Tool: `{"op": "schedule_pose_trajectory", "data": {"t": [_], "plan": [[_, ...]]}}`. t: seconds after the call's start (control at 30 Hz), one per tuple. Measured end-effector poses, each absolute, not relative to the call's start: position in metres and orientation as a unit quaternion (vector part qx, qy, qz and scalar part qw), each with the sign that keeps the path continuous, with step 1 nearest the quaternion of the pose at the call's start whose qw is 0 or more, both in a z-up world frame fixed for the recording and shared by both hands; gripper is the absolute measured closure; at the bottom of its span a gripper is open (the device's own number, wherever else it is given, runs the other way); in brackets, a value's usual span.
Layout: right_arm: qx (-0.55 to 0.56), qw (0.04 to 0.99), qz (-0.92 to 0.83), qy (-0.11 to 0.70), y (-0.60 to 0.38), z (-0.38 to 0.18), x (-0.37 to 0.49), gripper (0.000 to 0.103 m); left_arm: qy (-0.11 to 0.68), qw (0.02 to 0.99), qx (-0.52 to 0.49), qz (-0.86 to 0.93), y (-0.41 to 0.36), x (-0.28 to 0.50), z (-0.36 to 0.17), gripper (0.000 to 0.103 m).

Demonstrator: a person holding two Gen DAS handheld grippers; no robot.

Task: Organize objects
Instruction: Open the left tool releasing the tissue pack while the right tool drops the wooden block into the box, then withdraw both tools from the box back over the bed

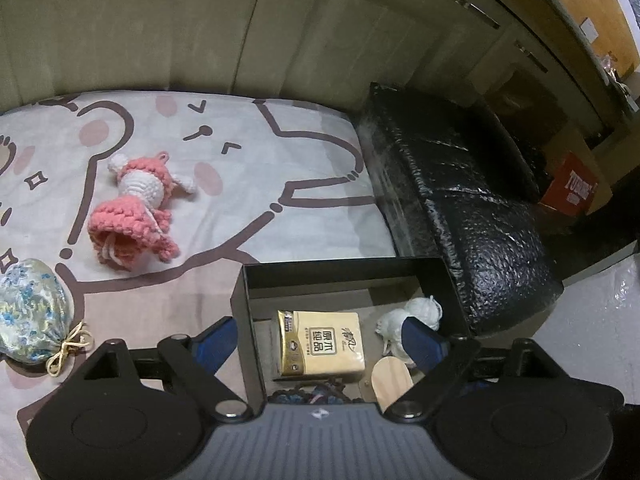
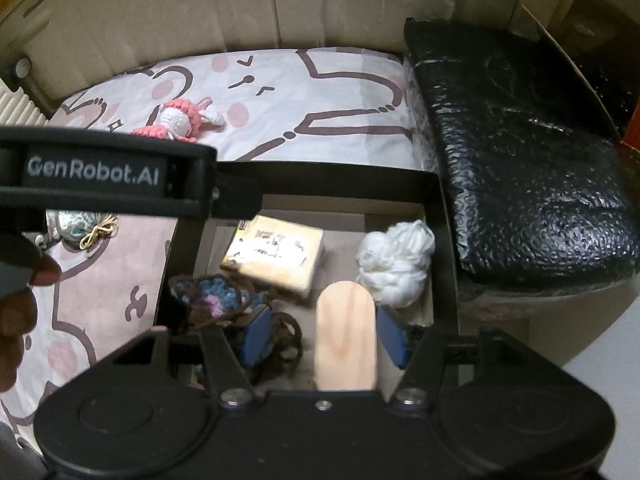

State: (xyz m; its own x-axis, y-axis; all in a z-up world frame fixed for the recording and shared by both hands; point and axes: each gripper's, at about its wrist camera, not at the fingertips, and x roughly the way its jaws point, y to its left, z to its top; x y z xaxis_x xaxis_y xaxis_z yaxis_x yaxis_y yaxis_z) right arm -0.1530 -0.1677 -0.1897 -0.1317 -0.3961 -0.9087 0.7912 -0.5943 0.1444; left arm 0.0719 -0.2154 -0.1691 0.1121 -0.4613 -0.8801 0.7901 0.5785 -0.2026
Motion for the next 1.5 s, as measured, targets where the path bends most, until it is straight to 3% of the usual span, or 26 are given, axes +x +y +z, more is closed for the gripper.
{"op": "schedule_pose_trajectory", "data": {"t": [0.93, 1.03, 1.1, 1.5], "plan": [[0.492, 0.342, -0.794, 0.102, -0.116, -0.147, -0.162, 0.042, 0.47, 0.749, 0.204, -0.42, -0.184, 0.056, -0.133, 0.014], [0.489, 0.337, -0.799, 0.096, -0.112, -0.143, -0.161, 0.039, 0.464, 0.752, 0.214, -0.416, -0.178, 0.054, -0.131, 0.012], [0.487, 0.334, -0.801, 0.092, -0.11, -0.141, -0.161, 0.036, 0.46, 0.754, 0.221, -0.413, -0.175, 0.053, -0.13, 0.005], [0.481, 0.305, -0.819, 0.068, -0.101, -0.132, -0.158, 0.021, 0.444, 0.762, 0.241, -0.405, -0.156, 0.051, -0.125, 0.0]]}}
